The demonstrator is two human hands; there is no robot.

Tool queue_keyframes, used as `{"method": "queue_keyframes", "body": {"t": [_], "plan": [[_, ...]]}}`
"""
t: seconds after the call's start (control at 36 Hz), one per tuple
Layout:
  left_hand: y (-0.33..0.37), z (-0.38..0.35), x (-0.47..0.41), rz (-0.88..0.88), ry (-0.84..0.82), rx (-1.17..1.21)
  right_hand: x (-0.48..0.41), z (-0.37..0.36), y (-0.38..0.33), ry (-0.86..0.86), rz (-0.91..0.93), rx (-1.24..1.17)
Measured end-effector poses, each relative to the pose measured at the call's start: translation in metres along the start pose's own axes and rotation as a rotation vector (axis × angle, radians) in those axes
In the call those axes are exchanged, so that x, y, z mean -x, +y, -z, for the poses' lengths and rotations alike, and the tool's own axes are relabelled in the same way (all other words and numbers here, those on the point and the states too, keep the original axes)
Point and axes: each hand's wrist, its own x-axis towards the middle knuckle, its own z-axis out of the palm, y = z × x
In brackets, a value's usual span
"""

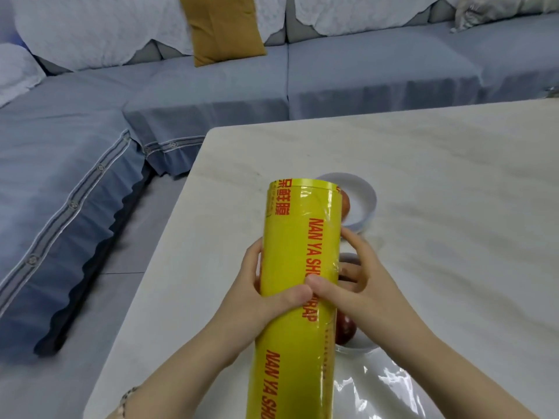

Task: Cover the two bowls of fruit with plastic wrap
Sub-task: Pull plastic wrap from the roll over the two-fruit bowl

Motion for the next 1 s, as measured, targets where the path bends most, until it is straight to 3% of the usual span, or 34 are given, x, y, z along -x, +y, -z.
{"method": "queue_keyframes", "body": {"t": [0.22, 0.58, 1.0], "plan": [[-0.011, -0.005, 0.009, -0.048, 0.083, -0.07, -0.004, 0.018, -0.003, 0.268, 0.194, 0.161], [-0.011, -0.001, 0.015, -0.083, 0.136, -0.196, -0.008, 0.012, 0.003, 0.293, 0.283, 0.343], [-0.01, 0.003, 0.02, -0.081, 0.179, -0.255, -0.004, 0.01, 0.004, 0.248, 0.323, 0.316]]}}
